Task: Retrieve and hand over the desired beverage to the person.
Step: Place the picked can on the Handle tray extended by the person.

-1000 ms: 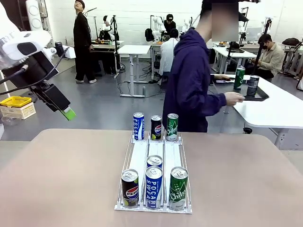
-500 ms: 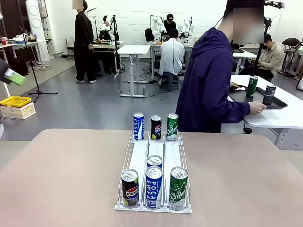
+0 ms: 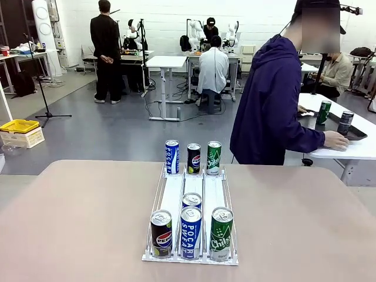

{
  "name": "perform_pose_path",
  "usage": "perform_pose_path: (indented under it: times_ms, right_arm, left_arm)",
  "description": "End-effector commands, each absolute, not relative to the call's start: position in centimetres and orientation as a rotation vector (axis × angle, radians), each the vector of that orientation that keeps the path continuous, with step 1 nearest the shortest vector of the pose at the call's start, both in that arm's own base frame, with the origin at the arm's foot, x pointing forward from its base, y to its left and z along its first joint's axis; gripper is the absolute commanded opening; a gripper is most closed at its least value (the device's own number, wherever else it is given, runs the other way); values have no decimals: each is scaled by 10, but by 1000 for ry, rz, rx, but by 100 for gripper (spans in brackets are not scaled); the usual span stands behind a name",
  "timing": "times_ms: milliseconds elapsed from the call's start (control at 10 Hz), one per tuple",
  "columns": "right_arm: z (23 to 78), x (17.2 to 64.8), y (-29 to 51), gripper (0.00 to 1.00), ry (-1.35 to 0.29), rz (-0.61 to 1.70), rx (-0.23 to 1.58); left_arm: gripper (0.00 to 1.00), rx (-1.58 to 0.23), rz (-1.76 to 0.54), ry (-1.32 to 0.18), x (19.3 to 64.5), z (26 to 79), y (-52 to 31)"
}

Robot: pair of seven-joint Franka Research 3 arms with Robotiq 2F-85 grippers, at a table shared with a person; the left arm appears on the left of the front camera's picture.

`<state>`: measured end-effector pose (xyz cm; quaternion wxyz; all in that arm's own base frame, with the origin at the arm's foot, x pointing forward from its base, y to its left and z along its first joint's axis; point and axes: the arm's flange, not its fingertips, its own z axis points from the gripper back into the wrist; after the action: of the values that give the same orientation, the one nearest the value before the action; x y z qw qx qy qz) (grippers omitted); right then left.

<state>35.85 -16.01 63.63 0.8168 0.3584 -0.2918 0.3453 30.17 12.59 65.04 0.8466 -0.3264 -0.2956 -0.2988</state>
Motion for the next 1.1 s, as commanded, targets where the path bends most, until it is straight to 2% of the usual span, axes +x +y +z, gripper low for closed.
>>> perform_pose_path:
  times_ms: [0, 1000]
  right_arm:
    - [637, 360, -159, 100, -651, 744, 790]
    - [637, 360, -159, 100, -651, 744, 790]
  left_arm:
    - [100, -662, -617, -653, 305, 650, 123]
    - [100, -662, -617, -653, 305, 650, 123]
